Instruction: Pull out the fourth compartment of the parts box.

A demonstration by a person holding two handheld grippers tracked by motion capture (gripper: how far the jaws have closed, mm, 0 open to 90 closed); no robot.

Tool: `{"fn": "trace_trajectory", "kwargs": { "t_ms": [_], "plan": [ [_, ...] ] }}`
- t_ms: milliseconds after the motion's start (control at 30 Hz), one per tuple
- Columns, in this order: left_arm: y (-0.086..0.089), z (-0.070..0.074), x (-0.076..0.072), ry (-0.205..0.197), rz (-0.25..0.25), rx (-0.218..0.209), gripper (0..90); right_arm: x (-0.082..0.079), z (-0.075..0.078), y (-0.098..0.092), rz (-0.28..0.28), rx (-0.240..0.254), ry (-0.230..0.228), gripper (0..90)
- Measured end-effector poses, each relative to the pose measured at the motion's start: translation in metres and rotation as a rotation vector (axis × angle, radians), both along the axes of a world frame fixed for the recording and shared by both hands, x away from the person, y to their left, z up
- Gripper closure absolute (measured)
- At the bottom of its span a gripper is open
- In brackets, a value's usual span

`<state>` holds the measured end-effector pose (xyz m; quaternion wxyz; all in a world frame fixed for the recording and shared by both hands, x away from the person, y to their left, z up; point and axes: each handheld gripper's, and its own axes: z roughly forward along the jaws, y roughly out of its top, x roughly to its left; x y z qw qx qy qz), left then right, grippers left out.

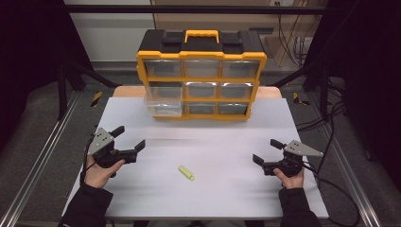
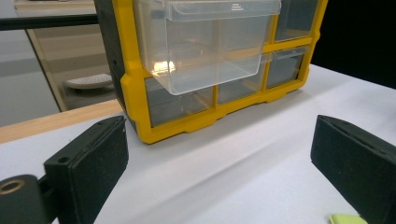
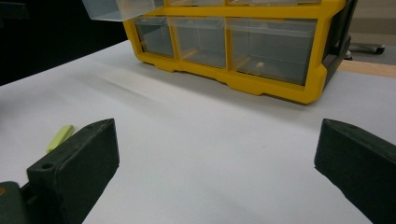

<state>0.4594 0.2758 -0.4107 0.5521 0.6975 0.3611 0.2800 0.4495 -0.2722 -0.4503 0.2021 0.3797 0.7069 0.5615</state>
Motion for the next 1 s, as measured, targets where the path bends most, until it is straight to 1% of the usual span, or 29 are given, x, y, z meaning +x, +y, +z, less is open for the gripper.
{"fn": "trace_trajectory", "kwargs": {
  "t_ms": [67,133,200,367,433,600,800,900,1000],
  "plan": [
    [0.002,-0.003,-0.001,0.005,0.006,-0.002,4.0,0.000,0.001,0.001,0.006,-0.003,-0.001,0.5],
    [0.003,-0.006,-0.002,0.014,0.006,-0.013,3.7,0.000,0.002,0.003,0.011,0.000,0.001,0.5],
    [0.004,-0.010,-0.003,0.021,0.009,-0.002,3.5,-0.001,0.004,0.004,0.013,-0.002,0.005,0.5],
    [0.007,-0.018,-0.006,0.034,0.016,0.004,3.2,-0.001,0.008,0.011,0.029,-0.011,0.003,0.5],
    [0.007,-0.022,-0.006,0.038,0.019,0.006,3.2,-0.002,0.010,0.016,0.040,-0.017,0.002,0.5],
    [0.007,-0.026,-0.007,0.045,0.003,0.011,3.2,-0.003,0.016,0.027,0.063,-0.032,0.000,0.6],
    [0.009,-0.029,-0.007,0.047,0.001,0.008,3.1,-0.004,0.020,0.042,0.090,-0.037,0.016,0.6],
    [0.010,-0.032,-0.007,0.052,0.000,0.007,3.0,-0.004,0.022,0.051,0.107,-0.027,0.028,0.6],
    [0.010,-0.033,-0.007,0.058,-0.004,0.007,3.0,-0.004,0.023,0.060,0.121,-0.043,0.032,0.6]
  ]
}}
